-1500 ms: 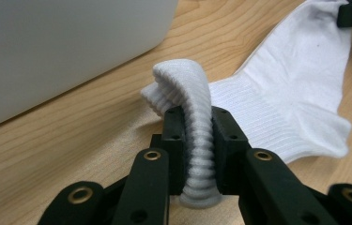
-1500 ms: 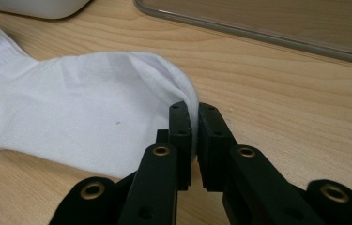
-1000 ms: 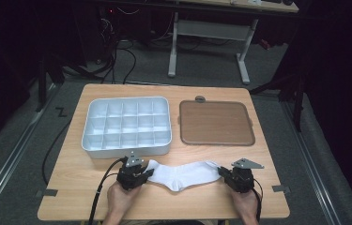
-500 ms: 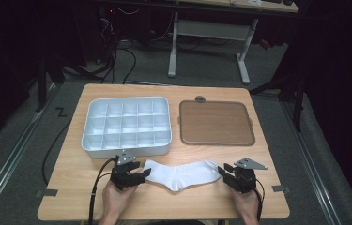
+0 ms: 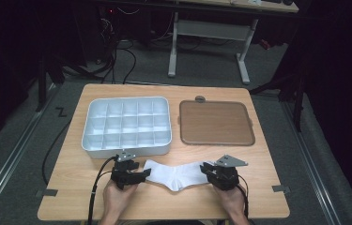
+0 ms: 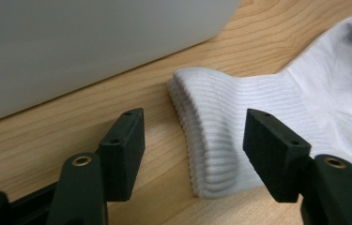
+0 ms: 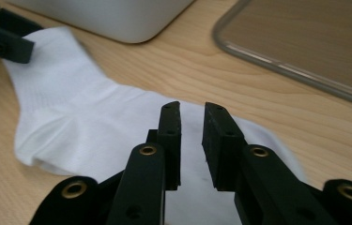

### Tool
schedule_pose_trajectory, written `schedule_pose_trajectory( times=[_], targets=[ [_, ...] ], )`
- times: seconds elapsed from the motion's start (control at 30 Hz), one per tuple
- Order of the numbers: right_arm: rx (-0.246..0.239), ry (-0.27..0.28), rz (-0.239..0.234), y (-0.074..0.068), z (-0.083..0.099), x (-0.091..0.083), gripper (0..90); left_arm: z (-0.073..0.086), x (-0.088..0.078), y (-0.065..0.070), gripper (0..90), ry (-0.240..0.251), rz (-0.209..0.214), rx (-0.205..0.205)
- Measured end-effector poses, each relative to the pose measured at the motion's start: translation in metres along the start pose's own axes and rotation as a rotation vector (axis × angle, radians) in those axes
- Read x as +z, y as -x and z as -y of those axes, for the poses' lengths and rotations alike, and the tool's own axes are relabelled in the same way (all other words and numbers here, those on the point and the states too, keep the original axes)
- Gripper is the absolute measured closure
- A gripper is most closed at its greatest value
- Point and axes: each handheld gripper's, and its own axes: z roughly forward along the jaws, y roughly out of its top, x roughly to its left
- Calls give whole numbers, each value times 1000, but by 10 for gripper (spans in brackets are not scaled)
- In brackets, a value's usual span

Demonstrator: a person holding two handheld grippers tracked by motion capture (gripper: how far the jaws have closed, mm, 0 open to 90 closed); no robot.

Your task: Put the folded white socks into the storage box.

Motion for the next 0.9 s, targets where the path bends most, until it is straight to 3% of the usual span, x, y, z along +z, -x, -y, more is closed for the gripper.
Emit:
schedule_pose_trajectory(
  times=[0.13,0.33,0.5,0.7,0.9],
  targets=[
    [-49,-22,-45,-16,-2,11,798,3,3,1,427,-3,-9,-4],
    [-78,-46,-97,-34,-3,26,806,6,3,2,436,-1,-7,27],
    [-102,-53,-120,-44,-5,31,807,13,4,4,475,12,-22,111],
    [-116,-62,-143,-52,-7,38,806,14,4,6,578,10,-21,109],
    [-133,-92,-132,-54,-4,43,805,14,4,8,685,-7,-3,84]
  ],
)
